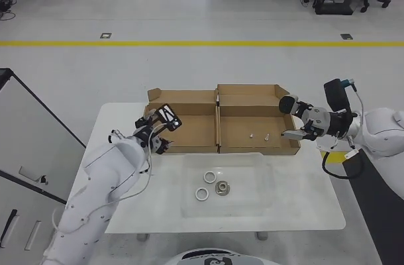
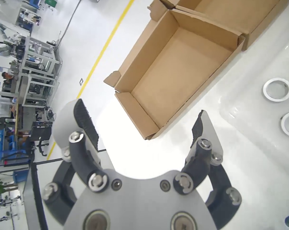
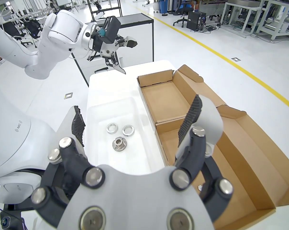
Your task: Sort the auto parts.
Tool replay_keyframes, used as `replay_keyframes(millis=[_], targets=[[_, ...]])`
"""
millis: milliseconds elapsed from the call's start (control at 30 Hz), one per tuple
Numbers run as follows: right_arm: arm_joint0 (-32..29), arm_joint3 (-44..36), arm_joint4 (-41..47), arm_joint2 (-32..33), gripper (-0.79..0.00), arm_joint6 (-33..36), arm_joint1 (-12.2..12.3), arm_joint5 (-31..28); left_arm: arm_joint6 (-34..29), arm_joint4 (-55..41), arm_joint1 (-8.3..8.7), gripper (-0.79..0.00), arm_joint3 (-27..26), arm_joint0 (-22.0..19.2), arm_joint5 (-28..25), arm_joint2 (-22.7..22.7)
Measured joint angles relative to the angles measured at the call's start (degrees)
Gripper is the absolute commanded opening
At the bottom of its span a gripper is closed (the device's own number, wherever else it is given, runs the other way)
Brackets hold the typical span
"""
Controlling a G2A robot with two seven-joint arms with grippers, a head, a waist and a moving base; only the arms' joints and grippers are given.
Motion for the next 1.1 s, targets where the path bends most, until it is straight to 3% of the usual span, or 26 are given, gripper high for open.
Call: replay_keyframes(millis=[233,433,600,867,1100], targets=[[0.00,0.00,0.00,0.00,0.000,0.00,0.00,0.00,-12.63,-8.17,-1.58,0.000,2.77,-9.03,2.43,7.73],[0.00,0.00,0.00,0.00,0.000,0.00,0.00,0.00,-19.82,-11.09,-2.79,0.000,6.75,-15.53,5.48,13.89],[0.00,0.00,0.00,0.00,0.000,0.00,0.00,0.00,-21.88,-12.46,-3.25,0.000,9.47,-19.36,7.62,19.27],[0.00,0.00,0.00,0.00,0.000,0.00,0.00,0.00,-24.67,-22.88,-3.27,0.000,11.96,-24.05,10.42,26.09],[0.00,0.00,0.00,0.00,0.000,0.00,0.00,0.00,-25.33,-34.94,-2.61,0.000,17.42,-30.15,11.09,30.30]])
